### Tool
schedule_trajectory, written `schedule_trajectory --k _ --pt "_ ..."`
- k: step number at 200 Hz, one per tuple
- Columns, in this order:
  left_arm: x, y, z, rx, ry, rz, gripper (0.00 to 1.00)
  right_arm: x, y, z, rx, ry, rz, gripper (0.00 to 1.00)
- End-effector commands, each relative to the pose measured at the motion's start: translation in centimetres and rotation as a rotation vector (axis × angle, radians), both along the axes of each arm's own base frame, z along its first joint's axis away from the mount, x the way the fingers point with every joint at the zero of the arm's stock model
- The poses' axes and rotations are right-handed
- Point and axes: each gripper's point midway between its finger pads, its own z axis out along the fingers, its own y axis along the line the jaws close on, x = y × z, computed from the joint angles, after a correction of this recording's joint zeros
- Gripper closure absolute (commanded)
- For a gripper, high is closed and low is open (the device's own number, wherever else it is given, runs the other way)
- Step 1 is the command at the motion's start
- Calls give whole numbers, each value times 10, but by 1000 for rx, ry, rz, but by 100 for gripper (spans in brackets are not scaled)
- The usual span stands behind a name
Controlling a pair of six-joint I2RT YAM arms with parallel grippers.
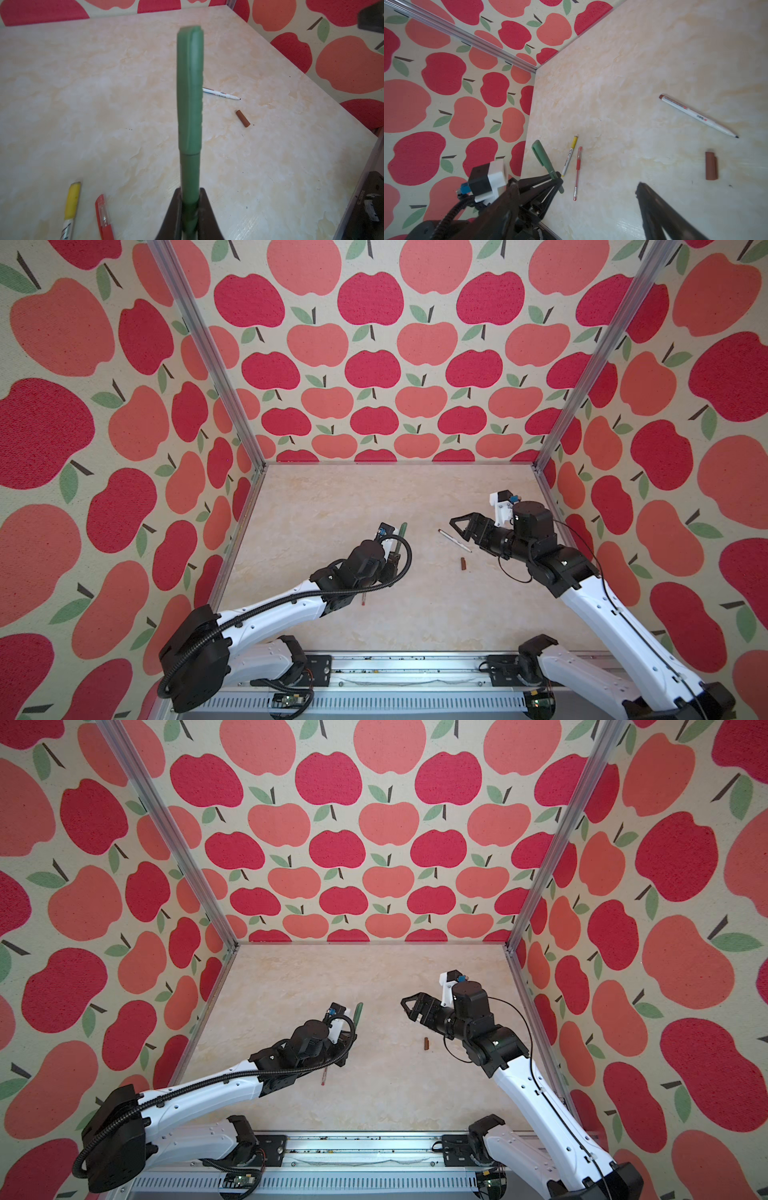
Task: Insert the pens into the pen caps
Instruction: 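Withdraw the right gripper while the left gripper lowers the green pen, then lay the green pen beside the red pen and open the left gripper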
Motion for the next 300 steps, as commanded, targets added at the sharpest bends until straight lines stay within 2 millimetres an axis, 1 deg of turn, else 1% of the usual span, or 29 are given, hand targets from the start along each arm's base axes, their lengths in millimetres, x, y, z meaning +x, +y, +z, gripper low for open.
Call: schedule_trajectory --k 1,12,27,56,91,110,136,156,178,204,225,239,252,273,290,300 --pt "-19 19 -34 -19 315 144 100 -4 -22 -25 -119 -4 -51 9" --pt "-21 22 -42 -22 366 164 100 -7 -25 -31 -133 3 -52 9" --pt "-24 21 -51 -25 423 173 100 -8 -27 -35 -139 3 -52 9" --pt "-31 22 -76 30 525 181 100 -10 -27 -36 -144 -8 -44 9" --pt "-39 23 -105 116 641 199 95 -9 -25 -35 -148 -16 -31 9" --pt "-40 23 -115 139 675 216 95 -9 -25 -35 -147 -21 -30 9" --pt "-39 22 -122 146 688 227 94 -8 -25 -36 -149 -21 -32 8" --pt "-39 24 -125 163 690 224 88 -7 -25 -36 -146 -23 -32 8" --pt "-41 27 -130 190 695 224 74 -8 -26 -34 -151 -31 -36 8" --pt "-40 31 -130 205 683 225 61 -8 -29 -32 -167 -39 -39 8" --pt "-35 32 -120 202 647 230 58 -8 -31 -29 -181 -44 -34 7" --pt "-27 32 -102 198 586 222 56 -9 -34 -27 -210 -48 -32 7" --pt "-18 30 -75 174 504 201 53 -9 -40 -28 -246 -42 -36 6" --pt "-5 30 -27 133 345 170 43 -8 -49 -35 -294 -6 -38 6" --pt "1 29 10 90 224 122 36 -6 -54 -41 -309 21 -39 6" --pt "1 27 27 67 163 89 33 -4 -57 -45 -312 40 -43 6"
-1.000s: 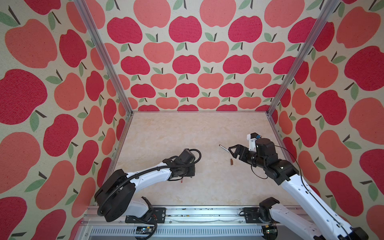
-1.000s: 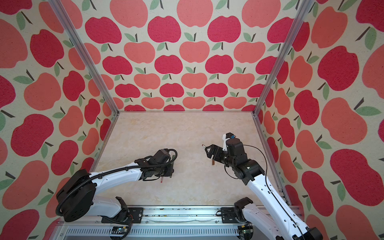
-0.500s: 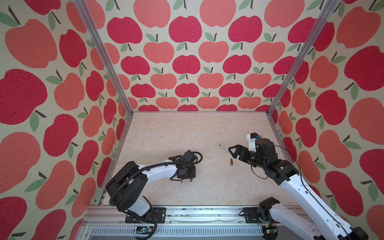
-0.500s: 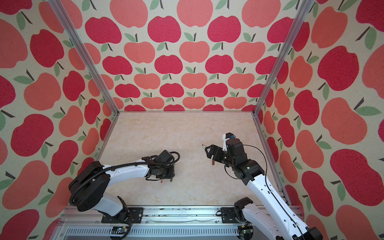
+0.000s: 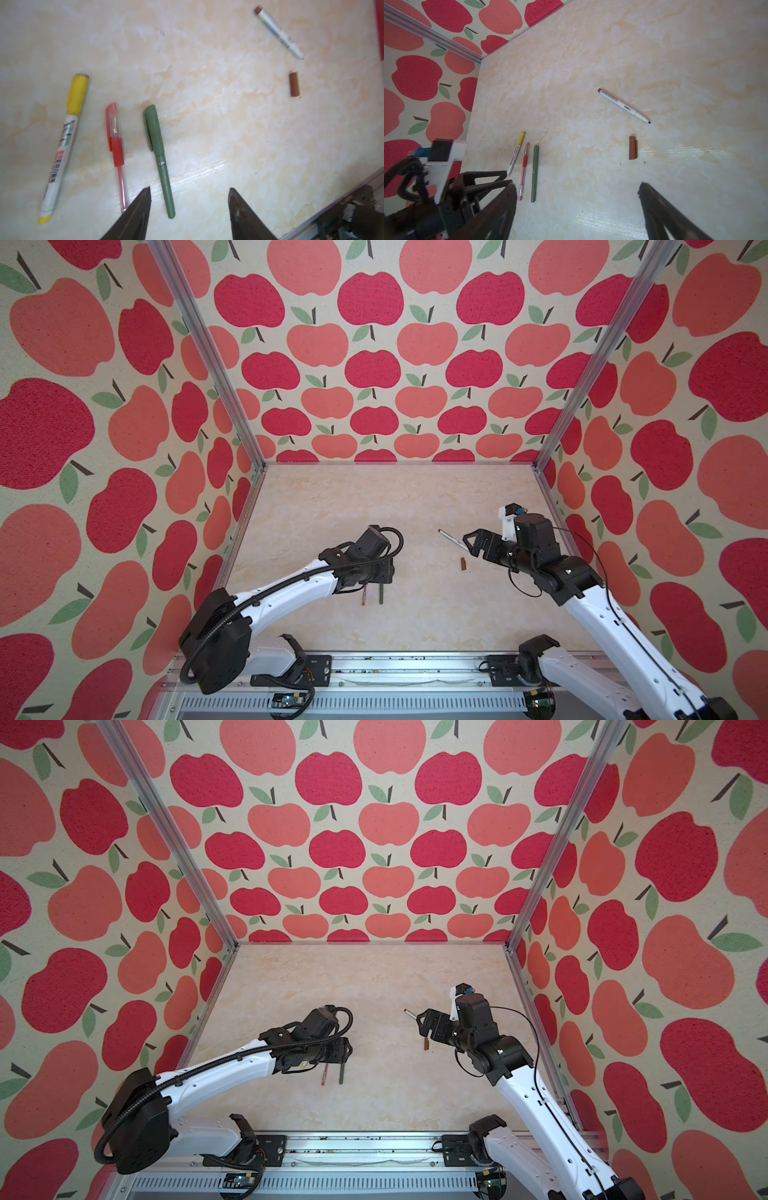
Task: Insert the pens into the pen caps
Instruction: 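Lay the green pen beside the red pen and open the left gripper, then move the open right gripper over the white marker with brown end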
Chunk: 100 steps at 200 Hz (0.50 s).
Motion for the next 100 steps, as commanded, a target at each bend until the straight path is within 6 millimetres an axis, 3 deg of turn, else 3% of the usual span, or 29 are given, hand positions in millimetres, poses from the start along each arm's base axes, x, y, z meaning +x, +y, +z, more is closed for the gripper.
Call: schedule_trajectory --k 1,22,49,100 --pt "10 5 44 8 -183 -67 33 -2 -11 -10 -61 45 6 6" --pt "7 0 68 -41 -279 -141 32 3 -12 -21 -57 89 9 6" --pt "0 -5 80 -93 -338 -203 31 17 -3 -36 -85 154 67 7" --pt "-12 0 68 -111 -330 -240 29 59 19 -75 -225 292 274 7"
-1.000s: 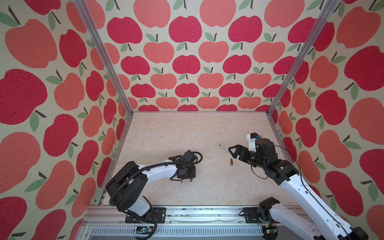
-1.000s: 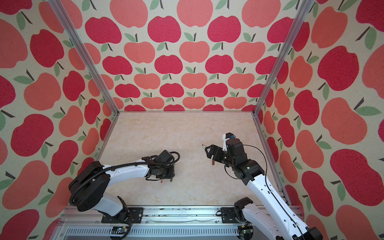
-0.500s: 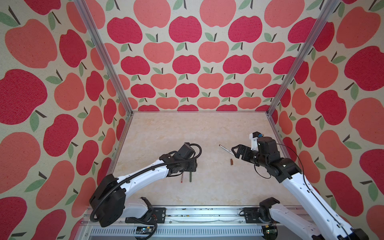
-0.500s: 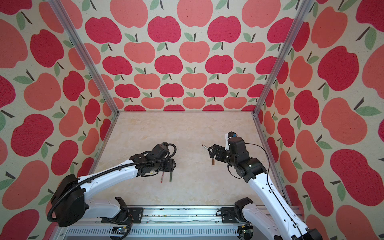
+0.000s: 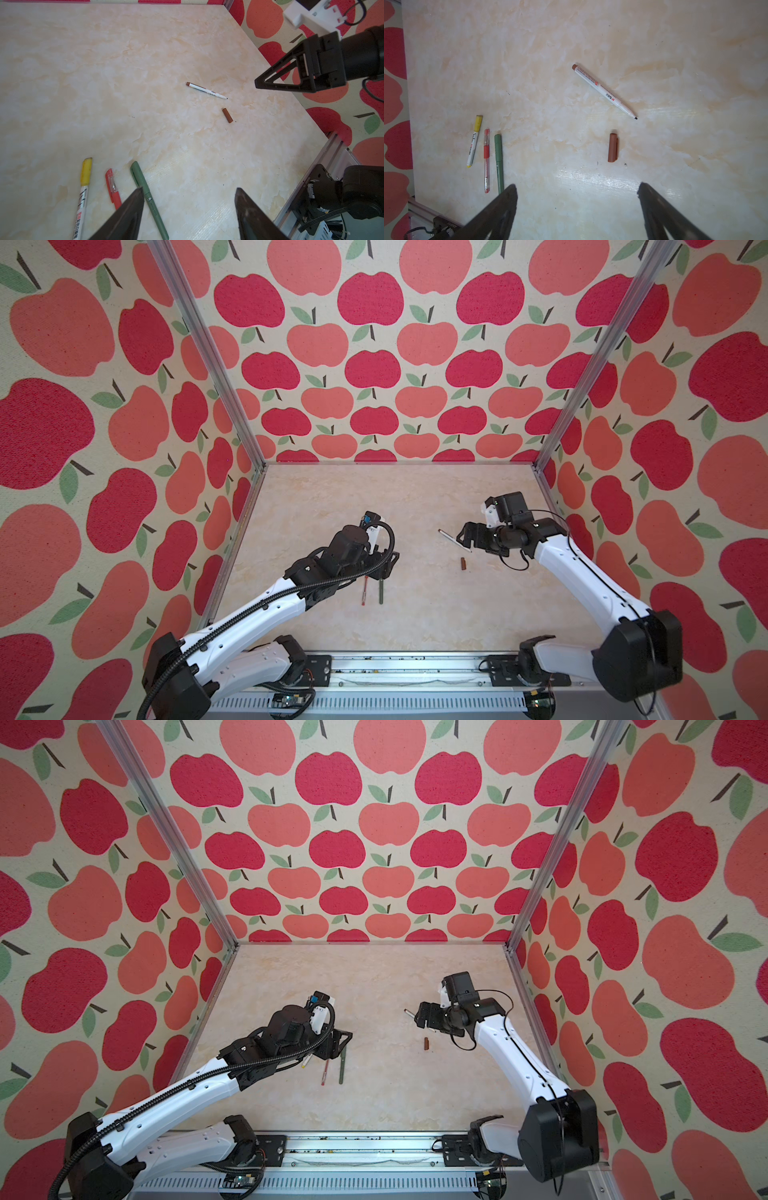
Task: Insert the pens into the pen caps
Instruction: 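Move the open right gripper over the white marker with brown end, then grasp the white marker with the right gripper and tilt it upright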
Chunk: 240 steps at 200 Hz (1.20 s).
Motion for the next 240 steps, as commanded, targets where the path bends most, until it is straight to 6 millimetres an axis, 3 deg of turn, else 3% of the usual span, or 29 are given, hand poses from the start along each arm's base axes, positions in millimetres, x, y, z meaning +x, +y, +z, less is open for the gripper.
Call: schedule_trajectory --k 1,50,96,139,240 --pt "-6 2 -1 8 -26 -47 29 11 9 -9 -42 31 137 7" --pt "-26 4 7 -15 -49 -149 19 60 17 -42 -167 82 234 8" --pt "-32 7 2 -50 1 -179 7 76 11 -81 -352 148 359 12" --pt "-27 15 4 -93 6 -156 1 74 8 -106 -387 195 391 20" --pt "-22 20 6 -119 24 -135 2 54 12 -139 -419 243 455 54"
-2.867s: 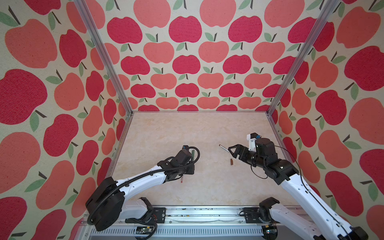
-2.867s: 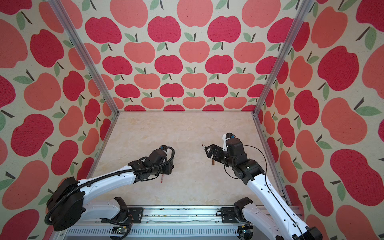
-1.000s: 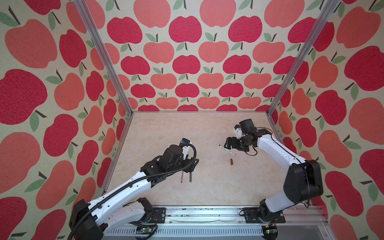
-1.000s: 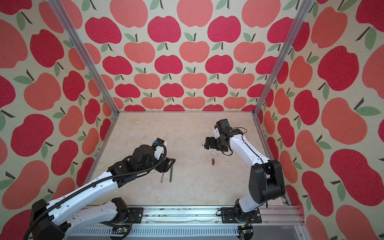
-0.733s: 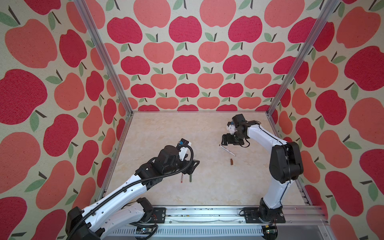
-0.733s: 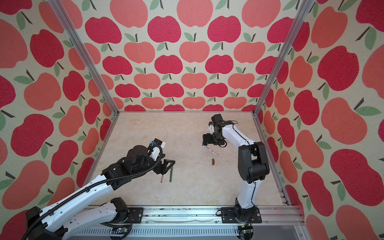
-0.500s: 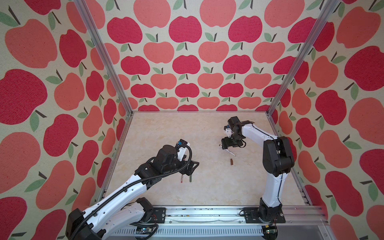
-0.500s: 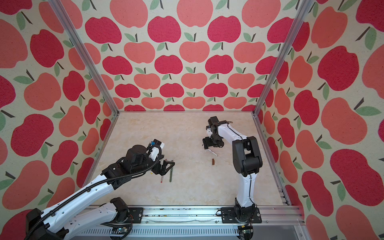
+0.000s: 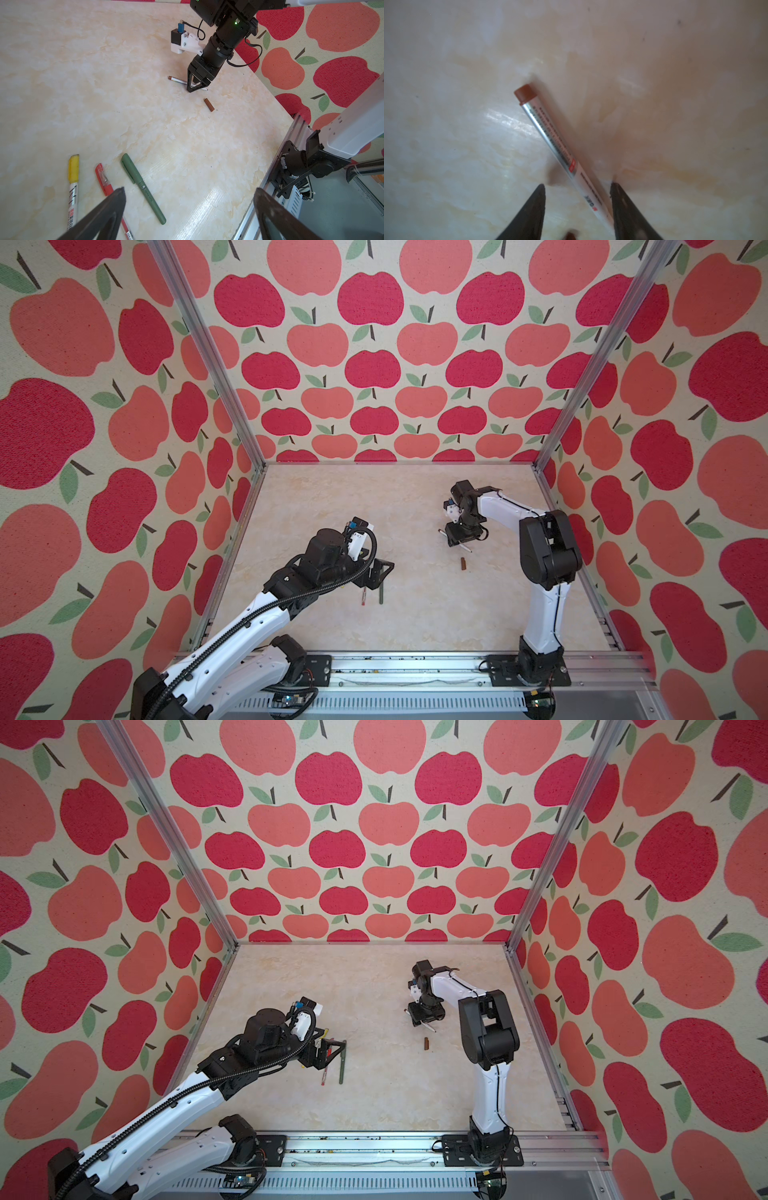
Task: Insert the pens into the pen caps
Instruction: 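Grasp the white marker with the right gripper and tilt it upright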
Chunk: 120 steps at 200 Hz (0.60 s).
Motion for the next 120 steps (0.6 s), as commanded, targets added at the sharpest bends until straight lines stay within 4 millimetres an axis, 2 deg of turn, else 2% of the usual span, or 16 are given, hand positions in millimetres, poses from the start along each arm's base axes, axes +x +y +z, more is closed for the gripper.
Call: schedule_trajectory --k 1,39,68,120 --pt "-3 -1 -2 -16 23 -7 2 -7 -2 -13 -31 27 24 54" --pt "-1 -1 -2 -19 37 0 3 -10 0 -20 -36 28 34 65" --pt "-1 -2 -4 -23 48 7 4 -10 1 -22 -41 21 38 79" --pt "2 -2 -8 -26 67 28 5 -8 2 -23 -54 10 45 91"
